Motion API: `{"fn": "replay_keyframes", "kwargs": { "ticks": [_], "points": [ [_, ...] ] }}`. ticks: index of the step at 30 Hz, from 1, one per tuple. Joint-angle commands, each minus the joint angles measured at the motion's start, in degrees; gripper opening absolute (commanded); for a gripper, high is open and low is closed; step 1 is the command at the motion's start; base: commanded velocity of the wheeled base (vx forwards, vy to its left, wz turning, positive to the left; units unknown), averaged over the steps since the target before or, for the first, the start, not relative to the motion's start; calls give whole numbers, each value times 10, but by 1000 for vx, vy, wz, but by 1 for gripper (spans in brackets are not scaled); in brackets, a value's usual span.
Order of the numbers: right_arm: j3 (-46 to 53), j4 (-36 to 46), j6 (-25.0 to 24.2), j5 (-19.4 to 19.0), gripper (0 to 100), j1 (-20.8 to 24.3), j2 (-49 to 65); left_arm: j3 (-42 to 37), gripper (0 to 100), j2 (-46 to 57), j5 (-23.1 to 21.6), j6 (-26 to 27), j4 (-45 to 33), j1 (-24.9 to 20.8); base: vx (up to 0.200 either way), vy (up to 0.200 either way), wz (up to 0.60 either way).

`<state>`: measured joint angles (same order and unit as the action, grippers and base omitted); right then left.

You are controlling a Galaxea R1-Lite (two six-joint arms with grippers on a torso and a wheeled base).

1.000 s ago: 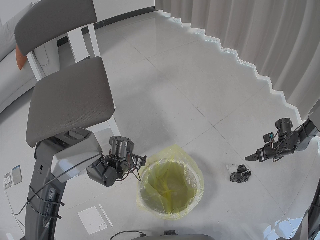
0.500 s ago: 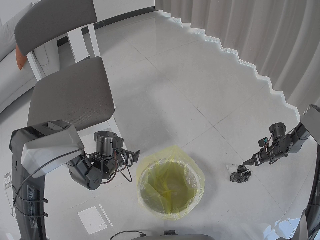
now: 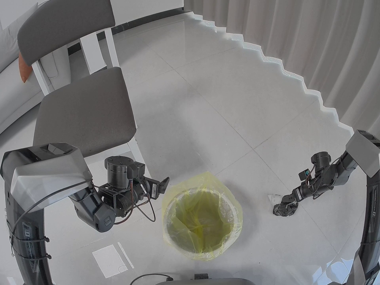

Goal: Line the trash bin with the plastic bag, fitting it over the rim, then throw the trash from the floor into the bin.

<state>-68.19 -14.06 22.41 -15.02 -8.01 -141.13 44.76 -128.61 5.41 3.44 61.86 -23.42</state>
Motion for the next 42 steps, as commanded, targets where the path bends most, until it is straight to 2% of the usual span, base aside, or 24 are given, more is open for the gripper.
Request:
{"fn": "replay_keyframes", "kwargs": {
  "ticks": [1,14,25,30,31,41,42],
  "points": [
    [-2,0,0,0,100,0,-13,0,100,16,-4,-15,5,-1,0,0,0],
    [-44,17,0,9,100,3,-38,2,100,15,-4,-16,13,-1,0,0,0],
    [-120,69,5,12,100,11,-61,1,100,0,-3,-14,35,-2,0,0,0],
    [-167,123,10,13,100,14,-73,2,100,-3,-3,-14,35,-2,0,0,0],
    [-194,159,9,14,100,15,-81,-1,100,-4,-3,-14,37,-4,0,0,0],
    [-215,176,13,18,100,15,-87,-14,100,-40,-3,-13,102,-6,0,0,0],
    [-215,182,19,18,0,15,-87,-14,100,-40,-3,-13,102,-6,0,0,0]
  ]
}}
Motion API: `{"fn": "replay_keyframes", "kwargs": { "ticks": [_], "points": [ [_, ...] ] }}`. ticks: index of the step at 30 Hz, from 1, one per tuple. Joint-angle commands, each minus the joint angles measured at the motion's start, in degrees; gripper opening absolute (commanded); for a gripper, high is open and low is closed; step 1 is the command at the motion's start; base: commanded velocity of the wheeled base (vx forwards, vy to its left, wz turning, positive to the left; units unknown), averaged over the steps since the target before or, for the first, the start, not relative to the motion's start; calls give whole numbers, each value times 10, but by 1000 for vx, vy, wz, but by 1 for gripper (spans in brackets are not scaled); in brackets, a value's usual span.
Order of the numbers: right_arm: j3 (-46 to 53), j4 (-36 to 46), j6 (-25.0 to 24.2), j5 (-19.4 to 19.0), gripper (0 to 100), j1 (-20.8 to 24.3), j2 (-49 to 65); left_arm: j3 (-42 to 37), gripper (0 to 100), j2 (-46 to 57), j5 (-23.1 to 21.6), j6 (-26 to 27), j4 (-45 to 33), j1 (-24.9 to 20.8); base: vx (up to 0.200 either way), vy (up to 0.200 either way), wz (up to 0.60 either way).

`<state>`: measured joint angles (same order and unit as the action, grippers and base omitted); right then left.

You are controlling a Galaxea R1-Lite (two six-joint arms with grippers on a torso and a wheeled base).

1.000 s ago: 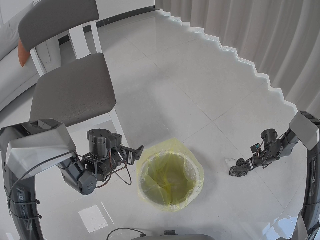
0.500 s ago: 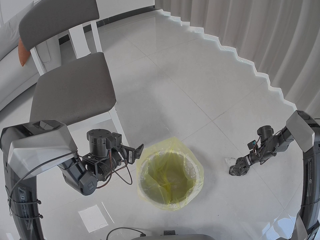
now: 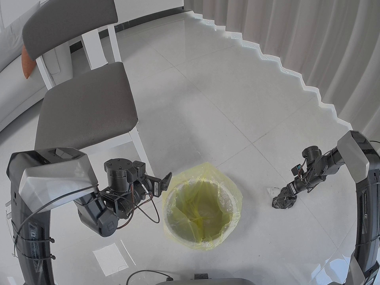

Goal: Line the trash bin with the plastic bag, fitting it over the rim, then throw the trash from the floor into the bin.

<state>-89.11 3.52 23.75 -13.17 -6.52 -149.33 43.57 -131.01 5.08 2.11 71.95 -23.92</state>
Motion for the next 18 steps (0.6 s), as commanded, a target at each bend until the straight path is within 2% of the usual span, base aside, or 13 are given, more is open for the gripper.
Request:
{"fn": "replay_keyframes", "kwargs": {
  "ticks": [1,18],
  "points": [
    [-8,16,12,0,0,-1,-5,-1,100,-16,0,0,2,-1,0,0,0],
    [-17,44,28,5,0,-7,6,-5,100,8,-8,-8,4,1,0,0,0]
  ]
}}
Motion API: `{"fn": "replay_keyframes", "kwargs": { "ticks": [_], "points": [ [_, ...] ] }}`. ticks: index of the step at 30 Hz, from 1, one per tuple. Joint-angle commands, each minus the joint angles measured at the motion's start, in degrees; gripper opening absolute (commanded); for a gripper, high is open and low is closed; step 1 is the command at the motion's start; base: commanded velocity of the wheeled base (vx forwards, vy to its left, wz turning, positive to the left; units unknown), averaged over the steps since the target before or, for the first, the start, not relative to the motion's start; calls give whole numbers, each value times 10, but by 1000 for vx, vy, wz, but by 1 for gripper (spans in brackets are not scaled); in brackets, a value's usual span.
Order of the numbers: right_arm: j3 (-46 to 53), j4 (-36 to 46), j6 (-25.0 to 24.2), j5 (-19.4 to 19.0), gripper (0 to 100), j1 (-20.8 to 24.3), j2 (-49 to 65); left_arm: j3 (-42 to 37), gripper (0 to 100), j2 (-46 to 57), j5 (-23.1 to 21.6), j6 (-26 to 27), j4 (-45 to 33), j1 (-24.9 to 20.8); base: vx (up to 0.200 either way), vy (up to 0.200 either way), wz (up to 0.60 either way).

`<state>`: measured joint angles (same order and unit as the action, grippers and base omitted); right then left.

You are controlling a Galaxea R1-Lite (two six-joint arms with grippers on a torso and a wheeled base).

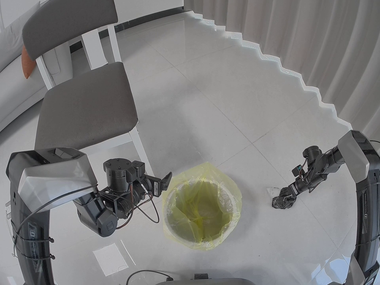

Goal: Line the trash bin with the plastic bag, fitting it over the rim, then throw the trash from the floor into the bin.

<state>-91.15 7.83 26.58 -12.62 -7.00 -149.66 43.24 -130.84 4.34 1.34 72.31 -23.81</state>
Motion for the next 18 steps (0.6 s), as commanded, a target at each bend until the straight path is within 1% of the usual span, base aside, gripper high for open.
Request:
{"fn": "replay_keyframes", "kwargs": {
  "ticks": [1,14,18],
  "points": [
    [4,1,0,0,0,-2,10,-2,100,8,0,0,0,0,0,0,0],
    [85,4,11,0,0,-3,98,-32,100,8,0,0,33,-2,0,0,0],
    [123,3,13,-1,0,-1,140,-38,100,8,1,1,39,-2,0,0,0]
  ]
}}
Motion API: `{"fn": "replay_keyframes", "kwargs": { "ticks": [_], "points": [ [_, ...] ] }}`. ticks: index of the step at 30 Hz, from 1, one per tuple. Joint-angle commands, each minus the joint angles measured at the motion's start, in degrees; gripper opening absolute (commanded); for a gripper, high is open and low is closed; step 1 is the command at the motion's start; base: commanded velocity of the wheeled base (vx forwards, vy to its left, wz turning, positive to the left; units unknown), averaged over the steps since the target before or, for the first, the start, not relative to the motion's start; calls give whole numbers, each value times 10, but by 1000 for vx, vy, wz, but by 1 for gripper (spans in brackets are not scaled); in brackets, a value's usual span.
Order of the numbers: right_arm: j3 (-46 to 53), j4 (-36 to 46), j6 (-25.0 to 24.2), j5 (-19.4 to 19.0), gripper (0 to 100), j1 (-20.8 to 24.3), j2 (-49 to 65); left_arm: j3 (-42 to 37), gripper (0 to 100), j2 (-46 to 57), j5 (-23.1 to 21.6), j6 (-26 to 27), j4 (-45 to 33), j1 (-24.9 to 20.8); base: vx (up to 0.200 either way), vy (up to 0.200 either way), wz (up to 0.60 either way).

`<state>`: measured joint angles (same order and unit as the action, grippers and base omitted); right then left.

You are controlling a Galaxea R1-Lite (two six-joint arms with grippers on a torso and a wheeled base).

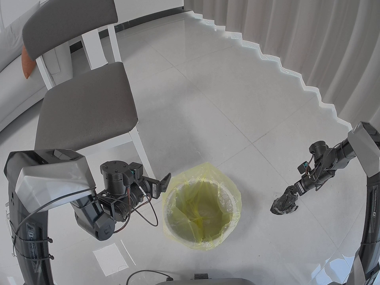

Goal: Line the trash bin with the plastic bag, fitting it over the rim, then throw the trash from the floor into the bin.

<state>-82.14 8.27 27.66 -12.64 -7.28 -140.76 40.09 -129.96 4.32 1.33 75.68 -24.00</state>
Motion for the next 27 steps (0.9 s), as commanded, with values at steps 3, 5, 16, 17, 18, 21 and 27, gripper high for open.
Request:
{"fn": "replay_keyframes", "kwargs": {
  "ticks": [3,5,16,17,18,21,27],
  "points": [
    [50,-1,2,-1,0,5,73,-7,100,-3,3,1,10,1,0,0,0],
    [65,-1,3,-1,0,9,97,-10,100,-6,4,1,12,2,0,0,0],
    [120,6,0,-2,0,97,273,-46,100,4,9,6,55,1,0,0,0],
    [124,6,0,-2,0,107,285,-49,100,4,9,6,60,1,0,0,0],
    [126,6,0,-2,0,111,291,-51,100,4,9,7,62,1,0,0,0],
    [144,7,0,-2,0,151,341,-65,100,3,9,7,77,2,0,0,0],
    [158,16,0,1,0,235,404,-74,100,1,9,6,91,4,0,0,0]
  ]
}}
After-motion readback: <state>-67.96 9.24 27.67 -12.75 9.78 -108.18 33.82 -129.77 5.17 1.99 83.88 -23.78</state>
